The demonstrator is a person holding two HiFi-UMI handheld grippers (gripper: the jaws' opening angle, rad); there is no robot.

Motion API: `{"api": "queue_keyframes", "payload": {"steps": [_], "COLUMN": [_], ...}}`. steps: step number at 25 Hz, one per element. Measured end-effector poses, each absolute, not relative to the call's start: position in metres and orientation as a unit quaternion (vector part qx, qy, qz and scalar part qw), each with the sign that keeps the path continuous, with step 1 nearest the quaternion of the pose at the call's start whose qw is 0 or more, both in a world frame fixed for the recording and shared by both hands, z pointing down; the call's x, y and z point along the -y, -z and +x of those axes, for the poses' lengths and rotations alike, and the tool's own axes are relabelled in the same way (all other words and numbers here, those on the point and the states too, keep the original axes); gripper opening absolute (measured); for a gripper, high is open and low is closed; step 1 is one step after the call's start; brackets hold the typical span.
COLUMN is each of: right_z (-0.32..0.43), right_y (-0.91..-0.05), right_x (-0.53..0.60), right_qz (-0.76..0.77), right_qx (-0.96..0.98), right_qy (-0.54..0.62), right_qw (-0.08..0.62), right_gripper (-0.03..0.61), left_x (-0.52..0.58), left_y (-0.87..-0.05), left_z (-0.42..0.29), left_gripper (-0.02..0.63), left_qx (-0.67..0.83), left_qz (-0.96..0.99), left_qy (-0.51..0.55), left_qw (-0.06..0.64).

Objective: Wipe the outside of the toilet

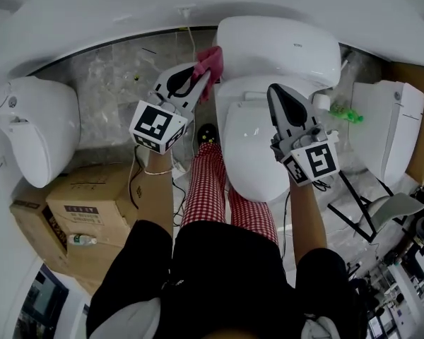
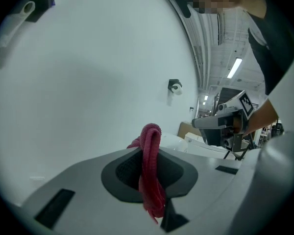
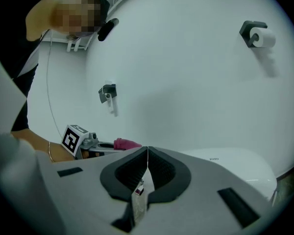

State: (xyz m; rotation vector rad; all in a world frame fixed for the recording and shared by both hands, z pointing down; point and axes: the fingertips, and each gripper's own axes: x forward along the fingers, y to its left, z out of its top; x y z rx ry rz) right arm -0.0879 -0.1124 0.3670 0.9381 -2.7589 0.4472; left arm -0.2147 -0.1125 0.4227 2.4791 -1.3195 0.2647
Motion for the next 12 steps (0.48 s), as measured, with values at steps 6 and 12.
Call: {"api": "queue_keyframes", "payload": {"steps": [6, 12], "right_z": [-0.091, -0.089], "right_y": [-0.381, -0.392], "right_x": [0.115, 0.117], "right_qz": [0.322, 0.326], "right_qx": [0.927, 0.924], "right_qy": [-0.168, -0.171], "right_qw": [0.097, 0.105], "right_gripper": [0.023, 0.023], "left_x": [0.121, 0.132], "left_y": [-0.449, -0.470], "left_z": [-0.208, -0.206], "left_gripper": [0.052, 0.052], "left_qx": [0.452, 0.454], "left_qz": [0.869, 0.867], "left_qy": [-0.096, -0.109], "left_qw": [0.175, 0.173]}}
